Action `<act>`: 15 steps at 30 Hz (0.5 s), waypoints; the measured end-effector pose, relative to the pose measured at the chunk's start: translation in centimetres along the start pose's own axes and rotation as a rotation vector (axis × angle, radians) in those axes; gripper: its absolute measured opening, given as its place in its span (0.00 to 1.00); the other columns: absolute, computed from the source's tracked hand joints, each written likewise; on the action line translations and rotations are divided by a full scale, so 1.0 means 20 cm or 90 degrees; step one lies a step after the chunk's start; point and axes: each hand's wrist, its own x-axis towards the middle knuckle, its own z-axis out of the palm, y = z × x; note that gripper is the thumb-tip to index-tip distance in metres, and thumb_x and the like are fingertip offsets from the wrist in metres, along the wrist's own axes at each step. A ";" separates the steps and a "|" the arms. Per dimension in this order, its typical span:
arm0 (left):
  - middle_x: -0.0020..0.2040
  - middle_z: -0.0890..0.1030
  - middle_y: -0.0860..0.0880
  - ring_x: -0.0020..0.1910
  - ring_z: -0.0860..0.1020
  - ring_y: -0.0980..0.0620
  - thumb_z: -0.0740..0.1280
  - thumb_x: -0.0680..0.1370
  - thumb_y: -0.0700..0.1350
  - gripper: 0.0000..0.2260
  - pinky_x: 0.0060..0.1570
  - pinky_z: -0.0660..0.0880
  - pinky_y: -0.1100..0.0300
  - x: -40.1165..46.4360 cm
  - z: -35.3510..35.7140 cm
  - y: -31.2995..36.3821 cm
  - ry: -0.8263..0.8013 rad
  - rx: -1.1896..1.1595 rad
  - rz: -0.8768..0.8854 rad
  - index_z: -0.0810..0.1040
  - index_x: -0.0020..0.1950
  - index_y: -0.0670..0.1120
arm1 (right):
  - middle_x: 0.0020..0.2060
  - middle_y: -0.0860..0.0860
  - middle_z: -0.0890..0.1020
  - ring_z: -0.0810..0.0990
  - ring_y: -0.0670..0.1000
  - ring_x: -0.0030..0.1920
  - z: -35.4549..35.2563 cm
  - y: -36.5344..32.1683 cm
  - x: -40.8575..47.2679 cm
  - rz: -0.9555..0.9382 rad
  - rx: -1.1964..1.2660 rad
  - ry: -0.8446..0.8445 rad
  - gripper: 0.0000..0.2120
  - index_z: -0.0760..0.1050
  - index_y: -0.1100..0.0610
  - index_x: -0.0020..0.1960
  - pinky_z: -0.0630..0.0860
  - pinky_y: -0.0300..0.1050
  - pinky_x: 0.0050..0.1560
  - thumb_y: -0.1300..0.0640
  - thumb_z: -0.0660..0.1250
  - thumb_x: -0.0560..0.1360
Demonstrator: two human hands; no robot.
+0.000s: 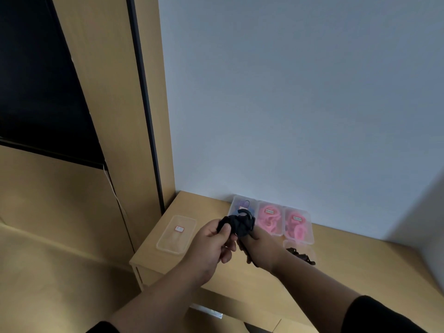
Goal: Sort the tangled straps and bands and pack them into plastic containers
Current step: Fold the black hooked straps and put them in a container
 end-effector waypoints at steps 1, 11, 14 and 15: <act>0.38 0.77 0.45 0.31 0.74 0.51 0.58 0.85 0.38 0.09 0.26 0.65 0.60 0.01 0.00 -0.01 0.010 0.017 0.004 0.77 0.55 0.37 | 0.35 0.53 0.80 0.77 0.51 0.32 0.00 0.00 0.00 0.004 -0.008 -0.005 0.12 0.74 0.55 0.47 0.78 0.51 0.35 0.50 0.57 0.82; 0.35 0.77 0.44 0.31 0.72 0.47 0.59 0.84 0.42 0.09 0.32 0.70 0.54 0.04 -0.02 -0.07 0.078 0.144 -0.002 0.77 0.51 0.40 | 0.38 0.54 0.84 0.80 0.50 0.32 0.04 -0.07 -0.03 0.057 0.025 0.051 0.02 0.79 0.54 0.48 0.78 0.49 0.35 0.57 0.68 0.76; 0.34 0.78 0.47 0.29 0.73 0.49 0.60 0.84 0.45 0.09 0.35 0.73 0.51 0.05 0.00 -0.08 0.134 0.147 -0.010 0.78 0.51 0.43 | 0.40 0.51 0.84 0.83 0.53 0.36 0.08 -0.10 -0.04 0.044 -0.076 0.122 0.07 0.76 0.48 0.42 0.82 0.49 0.38 0.58 0.68 0.76; 0.33 0.79 0.48 0.28 0.73 0.50 0.61 0.84 0.47 0.09 0.34 0.74 0.52 0.06 0.01 -0.08 0.156 0.147 -0.009 0.78 0.51 0.44 | 0.41 0.50 0.84 0.84 0.53 0.37 0.08 -0.10 -0.04 0.047 -0.073 0.136 0.08 0.75 0.47 0.43 0.81 0.47 0.38 0.59 0.69 0.75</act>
